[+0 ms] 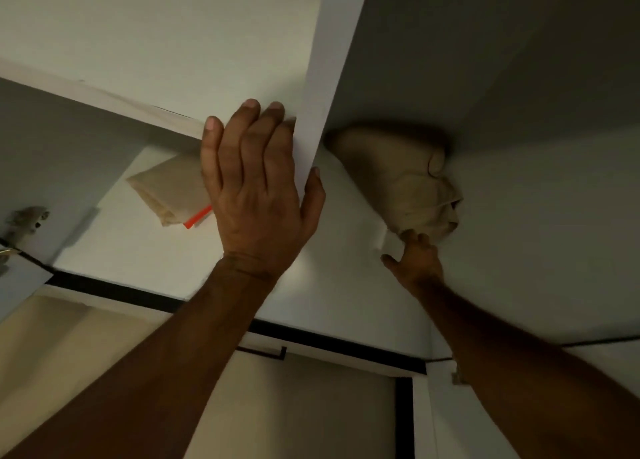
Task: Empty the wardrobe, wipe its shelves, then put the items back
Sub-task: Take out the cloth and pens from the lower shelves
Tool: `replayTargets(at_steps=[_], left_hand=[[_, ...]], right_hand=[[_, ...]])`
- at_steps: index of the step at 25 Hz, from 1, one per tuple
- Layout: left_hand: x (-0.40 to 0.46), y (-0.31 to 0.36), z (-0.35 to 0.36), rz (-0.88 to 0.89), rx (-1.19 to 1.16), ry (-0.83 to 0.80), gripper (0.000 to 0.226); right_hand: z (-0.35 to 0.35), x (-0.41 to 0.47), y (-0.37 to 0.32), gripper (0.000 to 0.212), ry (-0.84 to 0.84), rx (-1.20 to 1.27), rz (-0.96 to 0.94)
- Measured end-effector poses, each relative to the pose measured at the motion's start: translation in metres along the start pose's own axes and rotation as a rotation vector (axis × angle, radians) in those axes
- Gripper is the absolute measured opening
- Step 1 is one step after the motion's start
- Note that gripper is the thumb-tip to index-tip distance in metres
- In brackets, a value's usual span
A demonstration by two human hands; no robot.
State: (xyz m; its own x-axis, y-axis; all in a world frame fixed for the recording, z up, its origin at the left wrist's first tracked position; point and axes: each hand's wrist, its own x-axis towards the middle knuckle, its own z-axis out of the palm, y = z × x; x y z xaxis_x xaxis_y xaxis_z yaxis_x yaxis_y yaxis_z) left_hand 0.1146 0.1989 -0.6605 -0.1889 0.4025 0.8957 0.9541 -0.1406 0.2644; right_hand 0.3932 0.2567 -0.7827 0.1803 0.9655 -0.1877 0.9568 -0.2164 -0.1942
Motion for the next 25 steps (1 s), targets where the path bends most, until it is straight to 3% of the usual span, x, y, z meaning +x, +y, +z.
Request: replayTargets(at_steps=[5, 8, 10, 14, 16, 19, 25], left_hand=[[-0.001, -0.004, 0.016, 0.016, -0.044, 0.141, 0.046], [-0.006, -0.005, 0.026, -0.010, -0.120, 0.133, 0.046], [-0.008, -0.007, 0.030, -0.035, -0.153, 0.113, 0.044], [-0.010, -0.008, 0.034, -0.042, -0.129, 0.114, 0.040], [-0.011, -0.009, 0.036, -0.053, -0.120, 0.101, 0.041], [-0.013, -0.008, 0.034, -0.069, -0.134, 0.075, 0.043], [-0.001, -0.005, 0.010, -0.011, -0.046, 0.037, 0.047]], right_hand=[[-0.002, 0.098, -0.011, 0.121, -0.001, -0.238, 0.051], [0.013, 0.132, -0.006, 0.130, -0.047, -0.251, 0.148], [0.025, 0.149, 0.002, 0.123, -0.055, -0.296, 0.153], [0.040, 0.157, 0.017, 0.059, 0.078, -0.328, 0.004], [0.044, 0.136, 0.012, 0.044, 0.106, -0.232, -0.020], [0.053, 0.078, -0.005, 0.045, 0.080, -0.148, -0.058], [0.090, -0.091, -0.036, 0.055, -0.164, -0.197, -0.090]])
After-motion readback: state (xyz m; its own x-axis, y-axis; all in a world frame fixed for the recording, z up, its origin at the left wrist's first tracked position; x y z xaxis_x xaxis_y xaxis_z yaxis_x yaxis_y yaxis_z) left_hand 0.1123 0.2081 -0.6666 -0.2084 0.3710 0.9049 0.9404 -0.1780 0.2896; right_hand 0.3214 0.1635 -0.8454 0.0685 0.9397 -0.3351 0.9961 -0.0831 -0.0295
